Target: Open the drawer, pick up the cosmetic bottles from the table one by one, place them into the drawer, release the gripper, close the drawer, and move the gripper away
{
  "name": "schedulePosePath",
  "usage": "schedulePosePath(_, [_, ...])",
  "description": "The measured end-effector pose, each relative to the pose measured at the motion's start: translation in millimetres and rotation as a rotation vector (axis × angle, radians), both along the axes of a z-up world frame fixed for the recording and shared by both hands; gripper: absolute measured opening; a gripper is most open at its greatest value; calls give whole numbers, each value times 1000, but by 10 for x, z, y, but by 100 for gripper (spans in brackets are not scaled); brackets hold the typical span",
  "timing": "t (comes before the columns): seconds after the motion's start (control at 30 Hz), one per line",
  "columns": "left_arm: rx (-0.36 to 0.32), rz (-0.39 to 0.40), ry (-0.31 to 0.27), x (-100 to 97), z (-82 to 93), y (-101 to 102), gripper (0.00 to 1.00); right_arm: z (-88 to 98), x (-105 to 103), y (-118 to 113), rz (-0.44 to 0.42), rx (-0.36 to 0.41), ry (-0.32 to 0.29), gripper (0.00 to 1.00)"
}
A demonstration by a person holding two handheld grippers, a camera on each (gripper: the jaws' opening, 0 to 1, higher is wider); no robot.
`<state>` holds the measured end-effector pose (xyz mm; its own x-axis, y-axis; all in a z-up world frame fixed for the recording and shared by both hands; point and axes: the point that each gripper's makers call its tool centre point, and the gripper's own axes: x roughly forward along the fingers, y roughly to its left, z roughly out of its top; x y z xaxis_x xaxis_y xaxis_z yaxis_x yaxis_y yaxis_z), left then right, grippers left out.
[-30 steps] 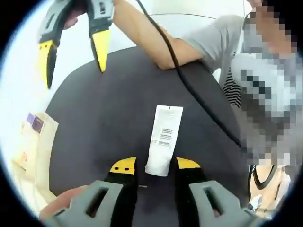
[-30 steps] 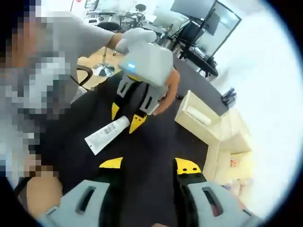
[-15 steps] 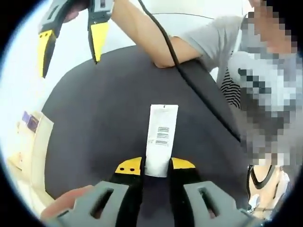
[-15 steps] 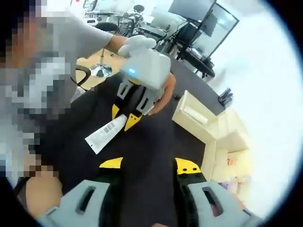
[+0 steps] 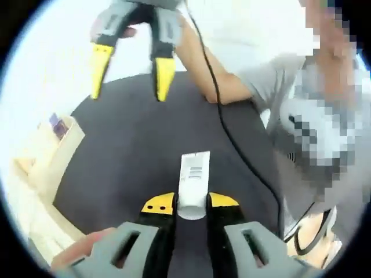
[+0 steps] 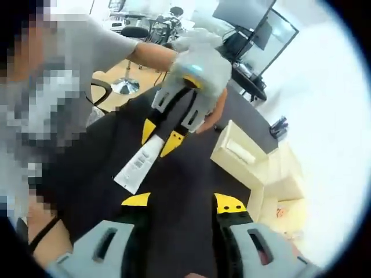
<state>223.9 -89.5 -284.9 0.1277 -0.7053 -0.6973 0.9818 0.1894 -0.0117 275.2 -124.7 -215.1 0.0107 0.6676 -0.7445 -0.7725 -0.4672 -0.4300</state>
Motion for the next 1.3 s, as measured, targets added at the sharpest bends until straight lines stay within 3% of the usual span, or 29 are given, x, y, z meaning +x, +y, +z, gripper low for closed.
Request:
schedulePosePath(0.17, [-119, 74, 9, 65, -24, 35, 16, 11, -75, 121, 24, -1, -55, 36])
schedulePosePath(0.37, [-309, 139, 9, 60, 27, -1, 16, 250, -120, 423, 10, 138, -106, 36])
schedulePosePath(0.43, [-350, 158, 5, 77, 59, 8, 16, 167, -151, 417, 14, 129, -118, 36])
schedulePosePath(0.53, [-389, 195, 7, 149, 61, 30, 15, -81, -119, 313, -35, 112, -185, 37])
schedulePosePath(0.67, [-410, 213, 11, 186, 46, 8, 16, -331, -80, 161, -178, 213, -233, 43])
schedulePosePath(0.73, [-413, 221, -3, 209, 45, 8, 16, -422, -45, 34, -242, 240, -295, 44])
schedulePosePath(0.77, [-414, 225, -4, 220, 46, 12, 16, -537, -144, -39, -214, 222, -264, 44])
schedulePosePath(0.8, [-417, 229, -4, 230, 42, 16, 16, -580, -159, -84, -259, 214, -242, 46])
schedulePosePath(0.87, [-427, 234, -1, 237, 42, 14, 16, -562, -191, -104, -267, 217, -238, 46])
schedulePosePath(0.97, [-446, 259, 0, 261, 47, 21, 16, -409, -215, -92, -328, 313, -197, 43])
schedulePosePath(1.03, [-468, 322, 22, 335, 44, 42, 16, -322, -221, -76, -351, 370, -183, 41])
schedulePosePath(1.13, [-520, 378, 30, 425, 54, 60, 16, -375, -200, -73, -362, 363, -184, 40])
schedulePosePath(1.3, [-571, 407, 39, 467, 84, 91, 16, -529, -157, -86, -376, 331, -196, 38])
